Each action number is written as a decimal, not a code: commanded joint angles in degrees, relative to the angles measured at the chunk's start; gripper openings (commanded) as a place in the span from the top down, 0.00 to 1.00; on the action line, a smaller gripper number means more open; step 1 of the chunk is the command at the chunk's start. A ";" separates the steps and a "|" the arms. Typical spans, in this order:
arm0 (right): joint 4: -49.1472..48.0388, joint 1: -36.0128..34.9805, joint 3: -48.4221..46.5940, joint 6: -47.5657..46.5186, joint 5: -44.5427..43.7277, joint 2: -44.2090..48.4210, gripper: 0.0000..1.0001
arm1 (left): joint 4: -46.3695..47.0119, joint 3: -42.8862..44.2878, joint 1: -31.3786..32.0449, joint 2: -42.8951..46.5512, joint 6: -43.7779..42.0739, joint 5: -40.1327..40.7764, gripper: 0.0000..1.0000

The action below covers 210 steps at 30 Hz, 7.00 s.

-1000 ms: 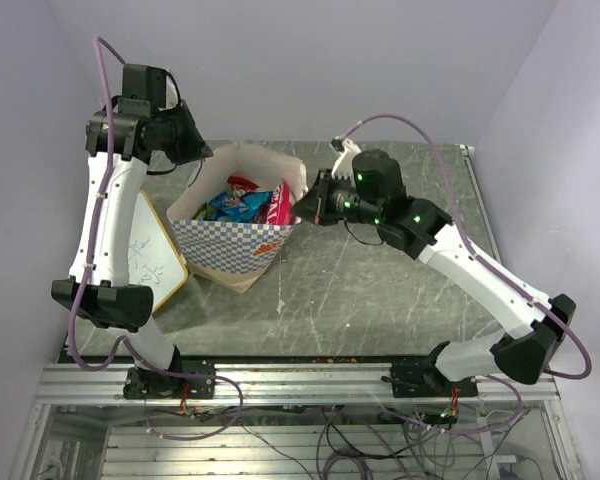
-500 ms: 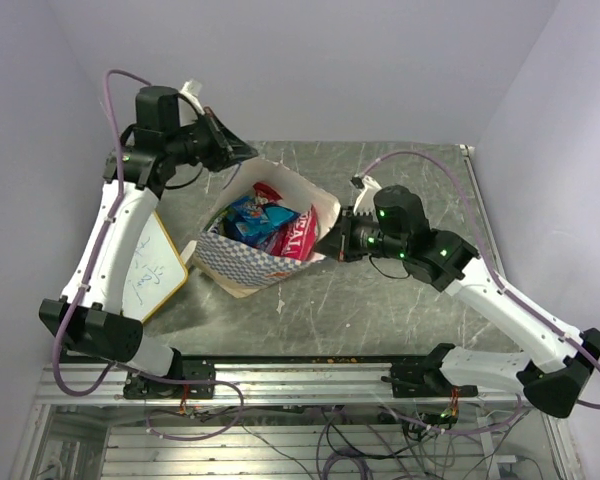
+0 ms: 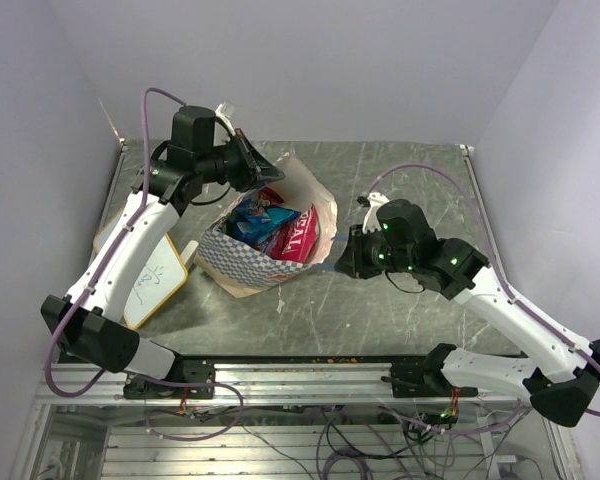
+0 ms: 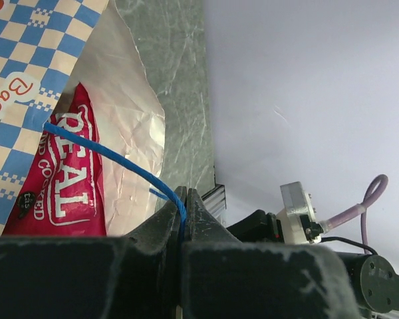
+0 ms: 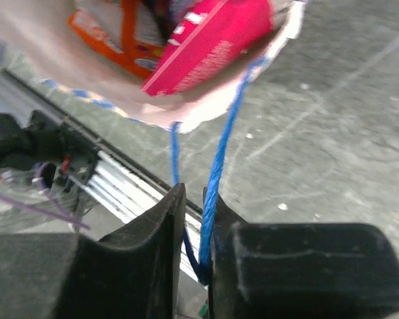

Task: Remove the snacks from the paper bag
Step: Adjust the paper bag at the center of the board, then take out the snack from the paper bag, then place the snack at the center of the board, then take out the snack from the paper bag.

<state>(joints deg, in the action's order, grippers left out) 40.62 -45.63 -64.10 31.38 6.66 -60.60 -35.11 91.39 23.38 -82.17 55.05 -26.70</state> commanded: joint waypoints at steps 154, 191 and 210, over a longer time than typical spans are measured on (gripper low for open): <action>-13.52 37.29 17.75 -0.59 -6.29 -2.25 0.47 | -11.53 0.62 4.07 5.99 -6.21 -5.14 0.93; -15.49 -9.57 14.00 5.74 -2.02 -3.15 0.84 | 9.05 -4.60 12.89 6.46 4.02 3.70 0.93; 0.41 -11.82 1.72 -14.79 -32.86 4.87 0.21 | 13.50 -11.10 16.83 12.74 7.29 10.51 0.93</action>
<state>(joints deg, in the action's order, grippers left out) 38.61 -57.45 -57.10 25.82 -15.90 -57.52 -26.37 77.71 39.05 -69.95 62.02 -16.56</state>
